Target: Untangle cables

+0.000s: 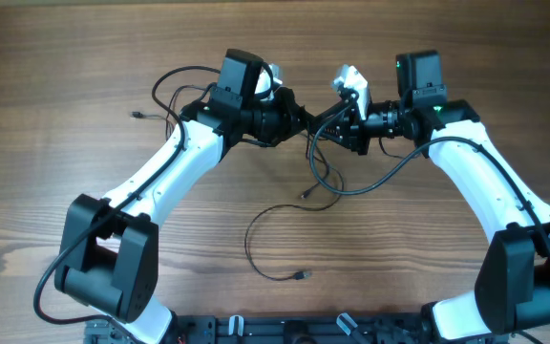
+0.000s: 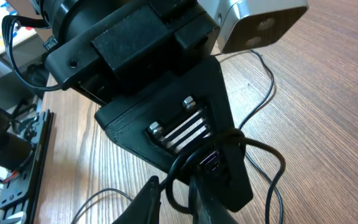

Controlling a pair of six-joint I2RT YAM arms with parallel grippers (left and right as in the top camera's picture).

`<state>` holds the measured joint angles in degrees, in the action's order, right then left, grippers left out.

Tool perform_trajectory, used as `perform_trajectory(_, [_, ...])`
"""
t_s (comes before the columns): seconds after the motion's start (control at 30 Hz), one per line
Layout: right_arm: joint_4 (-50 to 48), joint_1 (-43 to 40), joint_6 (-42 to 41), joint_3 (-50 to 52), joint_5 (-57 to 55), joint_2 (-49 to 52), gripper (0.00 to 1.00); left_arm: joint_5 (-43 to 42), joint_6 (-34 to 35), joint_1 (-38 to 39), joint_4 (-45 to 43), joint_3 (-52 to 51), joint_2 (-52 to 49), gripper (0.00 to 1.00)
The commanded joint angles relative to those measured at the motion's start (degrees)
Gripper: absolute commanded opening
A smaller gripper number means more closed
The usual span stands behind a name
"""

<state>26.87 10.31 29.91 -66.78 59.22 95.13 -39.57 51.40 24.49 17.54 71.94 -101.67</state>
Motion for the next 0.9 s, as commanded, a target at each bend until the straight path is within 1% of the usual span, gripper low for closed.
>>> perform_trajectory(0.0, [-0.2, 0.2, 1.7, 0.1, -0.3, -0.8, 0.15, -2.2, 0.1, 0.2, -0.2, 0.3, 0.8, 0.04])
perform_trajectory(0.03, [-0.3, 0.2, 1.6, 0.1, 0.5, -0.8, 0.05, -2.2, 0.1, 0.2, -0.2, 0.3, 0.8, 0.04])
perform_trajectory(0.17, [-0.2, 0.1, 1.6, 0.1, 6.0, -0.8, 0.04, -1.7, 0.1, 0.1, -0.2, 0.3, 0.8, 0.04])
perform_trajectory(0.23, [-0.2, -1.2, 1.6, 0.1, 13.4, -0.9, 0.05, 0.1, 1.1, -0.5, -0.1, 0.3, 0.8, 0.04])
perform_trajectory(0.3, [-0.5, -5.2, 1.7, 0.1, 23.8, -0.9, 0.04, 2.4, 2.1, -2.0, 0.1, 0.3, 0.8, 0.04])
perform_trajectory(0.37, [-1.0, -9.3, 2.5, 0.1, 31.5, -0.9, 0.04, 4.5, 3.6, -3.3, 0.1, 0.3, 0.8, 0.04])
perform_trajectory(0.4, [-1.3, -12.0, 2.7, 0.1, 33.8, -0.9, 0.04, 5.2, 4.9, -4.0, 0.1, 0.3, 0.8, 0.04])
perform_trajectory(0.47, [-1.7, -16.0, 2.6, 0.1, 33.8, -0.9, 0.04, 5.8, 5.0, -5.0, 0.1, 0.3, 0.8, 0.04])
perform_trajectory(0.5, [-1.7, -17.5, 1.5, 0.1, 33.0, -0.9, 0.05, 5.8, 5.0, -5.1, 0.0, 0.3, 0.8, 0.04])
perform_trajectory(0.53, [-1.7, -17.4, 0.9, 0.1, 29.8, -0.9, 0.20, 5.6, 5.0, -4.9, -0.1, 0.3, 0.8, 0.04])
perform_trajectory(0.57, [-1.5, -16.5, 0.9, 0.1, 26.5, -0.9, 0.27, 5.6, 5.0, -4.5, -0.3, 0.3, 0.8, 0.04])
perform_trajectory(0.6, [-1.4, -15.1, 1.0, 0.1, 23.6, -0.9, 0.29, 5.6, 5.1, -4.0, -0.9, 0.3, 0.7, 0.04])
perform_trajectory(0.63, [-1.0, -12.1, 1.0, 0.1, 19.4, -0.9, 0.36, 5.6, 6.9, -3.2, -1.7, 0.3, 0.7, 0.04])
perform_trajectory(0.67, [-0.7, -9.7, 1.0, 0.1, 14.8, -0.9, 0.37, 5.6, 9.0, -2.8, -2.2, 0.3, 0.7, 0.04])
perform_trajectory(0.73, [-0.7, -5.3, 1.0, 0.1, 5.6, -0.9, 0.37, 5.6, 11.6, -2.3, -2.3, 0.3, 0.7, 0.04])
perform_trajectory(0.83, [-1.6, 0.7, 1.2, 0.1, -2.2, -0.9, 0.40, 5.1, 16.0, -1.8, -2.3, 0.3, 0.7, 0.04])
perform_trajectory(0.87, [-2.1, 2.0, 1.2, 0.1, -5.9, -0.9, 0.40, 5.1, 16.2, -1.7, -2.3, 0.3, 0.7, 0.04])
